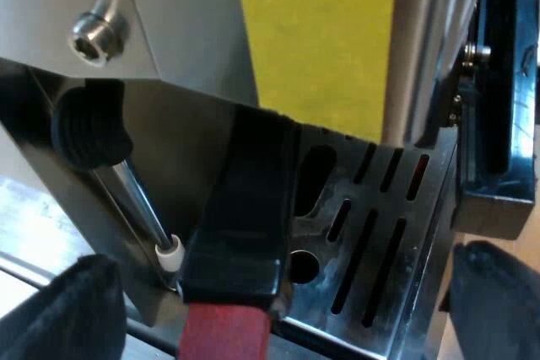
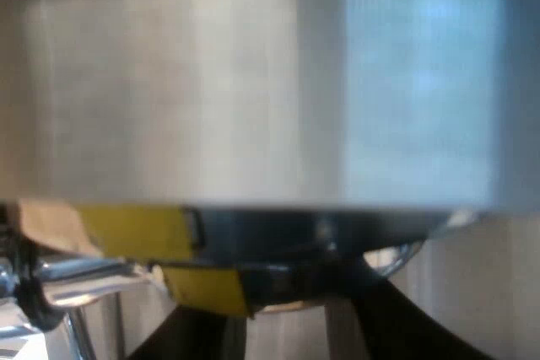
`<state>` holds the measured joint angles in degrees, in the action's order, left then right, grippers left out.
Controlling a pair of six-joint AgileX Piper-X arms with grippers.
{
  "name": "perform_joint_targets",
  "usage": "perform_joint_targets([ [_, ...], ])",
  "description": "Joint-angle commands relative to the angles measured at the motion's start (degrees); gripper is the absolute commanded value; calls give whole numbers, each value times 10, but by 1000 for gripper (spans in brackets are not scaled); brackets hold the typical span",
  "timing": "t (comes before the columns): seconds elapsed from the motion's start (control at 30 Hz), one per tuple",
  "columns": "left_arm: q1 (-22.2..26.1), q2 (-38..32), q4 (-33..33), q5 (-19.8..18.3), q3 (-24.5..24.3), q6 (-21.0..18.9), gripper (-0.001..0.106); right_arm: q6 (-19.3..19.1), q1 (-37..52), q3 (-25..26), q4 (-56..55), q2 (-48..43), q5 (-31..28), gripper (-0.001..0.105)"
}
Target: Put the handle in the coffee machine
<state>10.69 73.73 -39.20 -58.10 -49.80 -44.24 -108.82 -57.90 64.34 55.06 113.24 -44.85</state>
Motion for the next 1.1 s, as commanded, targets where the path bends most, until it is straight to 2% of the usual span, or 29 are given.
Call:
perform_joint_targets([
  [0.03, 0, -5, 5, 2, -5, -5, 80, -7, 4, 5, 34, -11, 1, 27],
  [0.3, 5, -7, 5, -2, -5, -5, 80, -7, 4, 5, 57, -11, 1, 27],
  [0.57, 51, -34, 4, -38, -5, -5, 80, -5, 4, 5, 83, -11, 1, 27],
  [0.63, 86, -43, 4, -45, -5, -5, 80, -5, 4, 5, 94, -11, 1, 27],
  [0.83, 134, -42, 4, -66, -5, -5, 80, -4, 4, 5, 108, -11, 1, 27],
  [1.1, 142, -42, -1, -65, -29, -15, 80, -3, 4, 5, 133, -11, 1, 27],
])
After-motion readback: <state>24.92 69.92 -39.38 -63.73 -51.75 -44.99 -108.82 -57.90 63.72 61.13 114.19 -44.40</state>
